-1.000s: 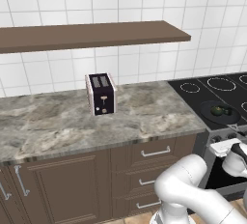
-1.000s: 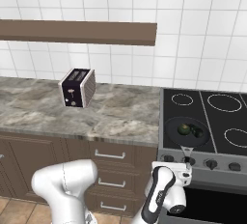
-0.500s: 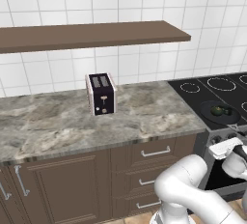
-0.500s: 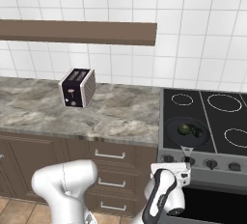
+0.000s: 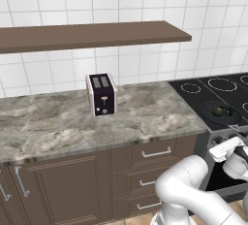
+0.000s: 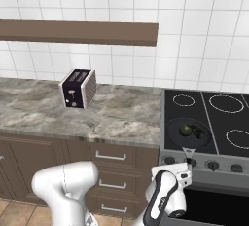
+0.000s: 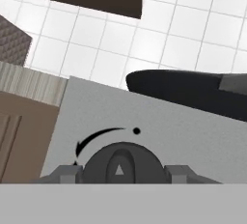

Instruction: Put the eggplant and squash in the pan. Then turn on the front left burner and set the heat to medium.

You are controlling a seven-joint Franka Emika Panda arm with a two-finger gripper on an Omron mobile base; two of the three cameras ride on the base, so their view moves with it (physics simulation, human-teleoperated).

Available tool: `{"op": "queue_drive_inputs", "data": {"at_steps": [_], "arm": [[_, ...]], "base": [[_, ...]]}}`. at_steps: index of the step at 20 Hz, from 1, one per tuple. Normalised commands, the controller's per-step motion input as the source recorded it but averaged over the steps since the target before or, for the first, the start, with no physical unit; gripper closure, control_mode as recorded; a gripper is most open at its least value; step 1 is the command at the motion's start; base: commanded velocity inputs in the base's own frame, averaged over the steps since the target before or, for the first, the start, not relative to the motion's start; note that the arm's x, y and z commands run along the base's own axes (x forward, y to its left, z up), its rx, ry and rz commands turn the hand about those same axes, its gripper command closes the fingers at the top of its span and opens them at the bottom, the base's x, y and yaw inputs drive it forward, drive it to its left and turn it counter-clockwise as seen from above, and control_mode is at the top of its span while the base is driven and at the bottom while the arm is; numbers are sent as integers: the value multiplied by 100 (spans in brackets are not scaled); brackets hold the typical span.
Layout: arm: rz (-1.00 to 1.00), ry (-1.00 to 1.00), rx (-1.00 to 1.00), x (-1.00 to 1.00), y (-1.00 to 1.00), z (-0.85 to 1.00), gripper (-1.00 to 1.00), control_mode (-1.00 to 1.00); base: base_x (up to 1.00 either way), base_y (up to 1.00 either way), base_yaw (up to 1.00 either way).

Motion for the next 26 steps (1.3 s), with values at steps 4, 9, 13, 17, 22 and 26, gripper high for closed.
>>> {"op": "queue_drive_inputs", "data": {"at_steps": [4,9,13,17,22,26], "arm": [[0,-9,-18,0,0,0,100,-100],[0,-19,-20,0,0,0,100,-100],[0,-19,-21,0,0,0,100,-100],[0,-13,-24,0,0,0,100,-100],[0,-8,-24,0,0,0,100,-100],[0,-4,-27,0,-1,0,100,-100]], "base": [[0,0,0],[0,0,0],[0,0,0],[0,0,0],[0,0,0],[0,0,0]]}}
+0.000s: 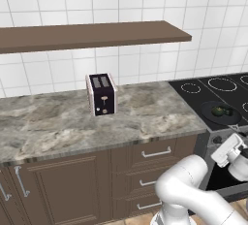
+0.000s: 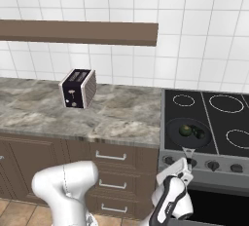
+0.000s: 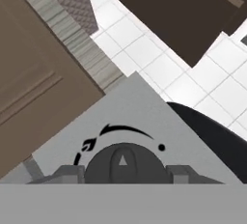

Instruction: Put the eggplant and squash in the pan. Then turn on the front left burner and set the heat to medium.

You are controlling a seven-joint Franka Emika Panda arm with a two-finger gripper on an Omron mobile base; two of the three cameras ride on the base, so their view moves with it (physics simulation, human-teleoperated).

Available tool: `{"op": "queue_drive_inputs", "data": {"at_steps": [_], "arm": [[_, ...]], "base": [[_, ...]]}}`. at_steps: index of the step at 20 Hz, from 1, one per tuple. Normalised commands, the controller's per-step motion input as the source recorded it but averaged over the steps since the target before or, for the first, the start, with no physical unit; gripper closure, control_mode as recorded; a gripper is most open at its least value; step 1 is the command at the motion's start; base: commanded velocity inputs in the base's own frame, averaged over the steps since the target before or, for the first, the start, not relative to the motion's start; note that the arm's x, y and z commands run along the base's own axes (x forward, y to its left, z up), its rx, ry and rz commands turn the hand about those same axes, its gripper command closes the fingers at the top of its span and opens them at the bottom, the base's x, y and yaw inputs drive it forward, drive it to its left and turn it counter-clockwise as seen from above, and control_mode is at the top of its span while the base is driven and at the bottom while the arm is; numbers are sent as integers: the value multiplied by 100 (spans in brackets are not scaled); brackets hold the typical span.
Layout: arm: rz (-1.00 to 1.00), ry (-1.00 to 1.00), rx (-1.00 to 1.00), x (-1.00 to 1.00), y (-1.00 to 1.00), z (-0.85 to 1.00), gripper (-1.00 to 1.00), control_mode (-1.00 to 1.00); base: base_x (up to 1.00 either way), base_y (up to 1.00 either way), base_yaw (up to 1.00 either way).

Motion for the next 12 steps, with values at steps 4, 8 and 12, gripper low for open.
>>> {"op": "queue_drive_inputs", "data": {"at_steps": [4,8,12], "arm": [[0,-5,-27,0,0,0,100,-100],[0,-6,-27,0,0,0,100,-100],[0,-6,-26,0,0,0,100,-100]], "base": [[0,0,0],[0,0,0],[0,0,0]]}}
